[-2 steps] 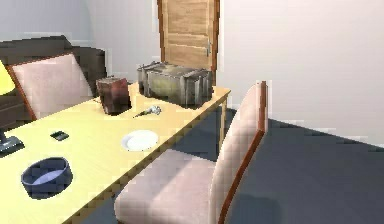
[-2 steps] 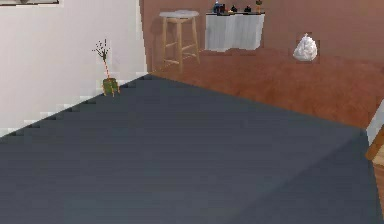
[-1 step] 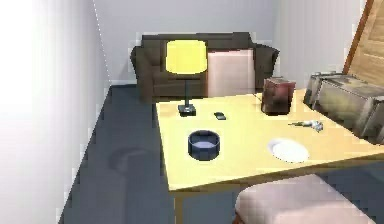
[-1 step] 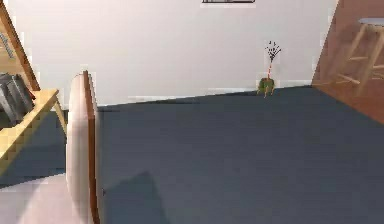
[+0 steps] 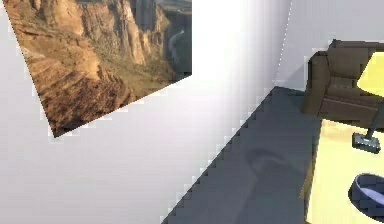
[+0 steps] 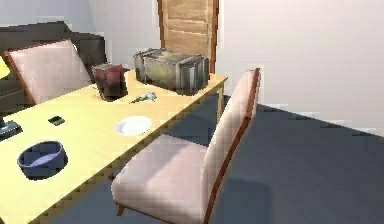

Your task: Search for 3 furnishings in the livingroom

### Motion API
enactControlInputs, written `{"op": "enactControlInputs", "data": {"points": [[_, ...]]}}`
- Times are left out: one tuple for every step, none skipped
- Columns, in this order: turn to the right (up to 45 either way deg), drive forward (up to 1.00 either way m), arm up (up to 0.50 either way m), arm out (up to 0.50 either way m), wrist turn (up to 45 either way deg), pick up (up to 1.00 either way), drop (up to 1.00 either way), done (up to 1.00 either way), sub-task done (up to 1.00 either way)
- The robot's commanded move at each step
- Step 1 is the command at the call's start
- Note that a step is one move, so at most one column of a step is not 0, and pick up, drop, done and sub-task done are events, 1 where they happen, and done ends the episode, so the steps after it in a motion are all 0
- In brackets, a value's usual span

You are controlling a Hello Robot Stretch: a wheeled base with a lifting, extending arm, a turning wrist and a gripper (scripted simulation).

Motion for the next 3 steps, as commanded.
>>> {"op": "enactControlInputs", "data": {"points": [[-18.0,0.0,0.0,0.0,0.0,0.0,0.0,0.0,0.0],[0.0,0.2,0.0,0.0,0.0,0.0,0.0,0.0,0.0],[45.0,0.0,0.0,0.0,0.0,0.0,0.0,0.0,0.0]]}}
